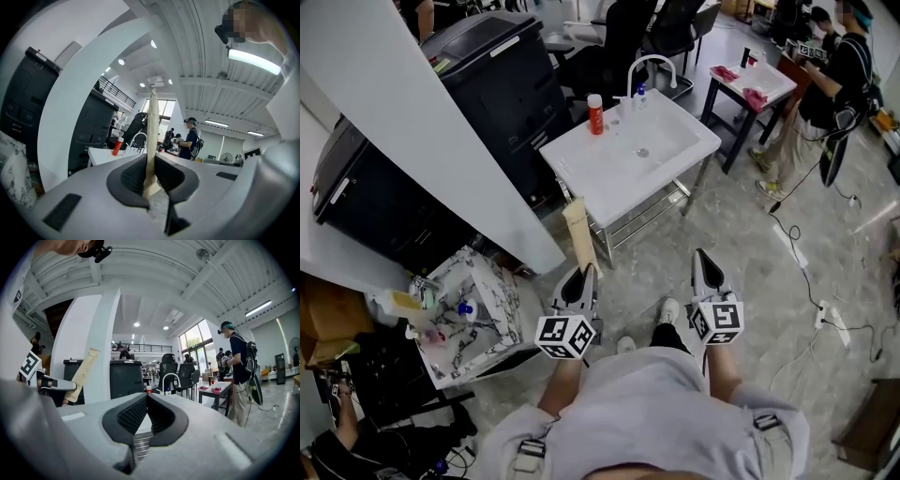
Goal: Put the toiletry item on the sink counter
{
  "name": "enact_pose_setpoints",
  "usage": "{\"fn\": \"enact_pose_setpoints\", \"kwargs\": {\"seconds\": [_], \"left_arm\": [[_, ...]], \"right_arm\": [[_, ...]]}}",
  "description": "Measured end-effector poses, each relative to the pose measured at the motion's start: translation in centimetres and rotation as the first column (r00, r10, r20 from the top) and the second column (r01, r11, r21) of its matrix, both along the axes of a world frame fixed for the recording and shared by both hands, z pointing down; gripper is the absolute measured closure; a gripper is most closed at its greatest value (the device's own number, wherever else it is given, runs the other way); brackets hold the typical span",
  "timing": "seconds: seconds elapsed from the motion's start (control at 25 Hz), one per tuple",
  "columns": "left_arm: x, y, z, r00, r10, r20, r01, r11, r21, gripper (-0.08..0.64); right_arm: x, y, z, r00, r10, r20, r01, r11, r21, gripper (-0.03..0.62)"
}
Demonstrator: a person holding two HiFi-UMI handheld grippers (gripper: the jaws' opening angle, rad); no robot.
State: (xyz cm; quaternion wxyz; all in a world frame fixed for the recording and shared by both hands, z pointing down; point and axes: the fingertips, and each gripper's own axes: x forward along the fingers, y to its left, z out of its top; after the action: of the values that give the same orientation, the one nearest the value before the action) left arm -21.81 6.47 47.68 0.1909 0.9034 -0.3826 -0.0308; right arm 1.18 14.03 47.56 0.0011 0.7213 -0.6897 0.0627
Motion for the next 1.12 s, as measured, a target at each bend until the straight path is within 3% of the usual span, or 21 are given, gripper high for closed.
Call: {"fn": "enact_pose_setpoints", "kwargs": {"seconds": [0.36, 1.12], "left_arm": [[2.6, -5.2, 0.5, 0.999, -0.043, 0.010, 0.043, 0.999, 0.002, 0.514], [16.0, -18.1, 0.0, 0.985, -0.175, 0.014, 0.174, 0.984, 0.023, 0.514]], "right_arm": [[2.9, -6.0, 0.6, 0.999, -0.045, 0.003, 0.044, 0.999, 0.006, 0.588], [17.4, -20.3, -0.3, 0.988, -0.156, -0.008, 0.157, 0.987, 0.031, 0.588]]}}
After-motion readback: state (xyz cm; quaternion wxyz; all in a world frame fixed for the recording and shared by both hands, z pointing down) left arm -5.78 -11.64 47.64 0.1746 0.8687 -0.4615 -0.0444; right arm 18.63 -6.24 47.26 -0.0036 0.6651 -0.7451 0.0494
